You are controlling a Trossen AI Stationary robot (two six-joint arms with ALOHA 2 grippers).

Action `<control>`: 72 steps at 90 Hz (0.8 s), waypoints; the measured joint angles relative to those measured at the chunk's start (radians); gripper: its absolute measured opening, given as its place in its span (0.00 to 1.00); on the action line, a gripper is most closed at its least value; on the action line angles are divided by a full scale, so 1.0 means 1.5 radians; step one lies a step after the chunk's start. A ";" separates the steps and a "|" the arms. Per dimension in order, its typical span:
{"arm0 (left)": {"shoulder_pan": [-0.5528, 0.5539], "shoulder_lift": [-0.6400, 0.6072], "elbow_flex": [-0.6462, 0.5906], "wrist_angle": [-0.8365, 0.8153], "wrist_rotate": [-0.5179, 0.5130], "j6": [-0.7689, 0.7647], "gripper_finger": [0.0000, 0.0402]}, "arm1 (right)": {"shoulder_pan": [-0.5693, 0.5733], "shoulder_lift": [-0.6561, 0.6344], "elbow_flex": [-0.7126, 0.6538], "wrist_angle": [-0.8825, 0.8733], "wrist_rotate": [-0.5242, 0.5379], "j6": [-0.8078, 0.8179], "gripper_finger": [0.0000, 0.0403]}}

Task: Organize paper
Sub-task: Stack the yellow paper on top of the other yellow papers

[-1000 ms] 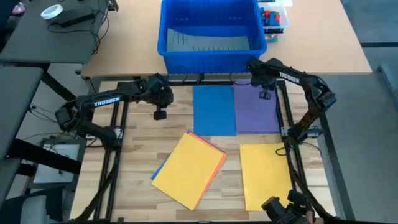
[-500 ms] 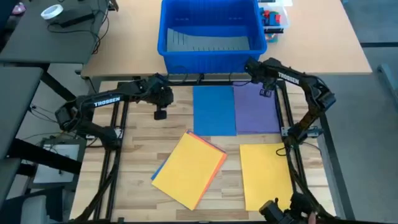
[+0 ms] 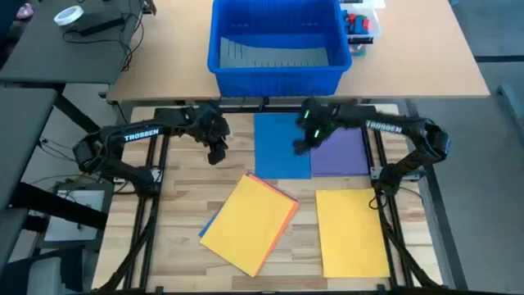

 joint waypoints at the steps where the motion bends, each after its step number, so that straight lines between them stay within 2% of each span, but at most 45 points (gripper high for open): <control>1: -0.006 0.000 0.000 -0.002 0.000 -0.004 0.00 | 0.011 0.003 -0.004 0.011 0.001 0.006 0.46; 15: -0.114 0.000 0.000 -0.017 -0.001 -0.078 0.00 | 0.138 0.051 -0.053 0.132 0.008 0.094 0.46; 30: -0.268 0.005 0.000 -0.015 -0.050 -0.198 0.00 | 0.206 0.114 -0.076 0.203 0.014 0.121 0.46; 53: -0.477 0.047 -0.040 0.098 -0.131 -0.430 0.00 | 0.238 0.185 -0.076 0.285 0.017 0.138 0.46; 58: -0.504 0.070 -0.044 0.120 -0.155 -0.466 0.00 | 0.234 0.190 -0.076 0.280 0.022 0.138 0.46; 72: -0.536 0.159 -0.051 0.242 -0.162 -0.506 0.00 | 0.217 0.189 -0.076 0.280 0.081 0.110 0.46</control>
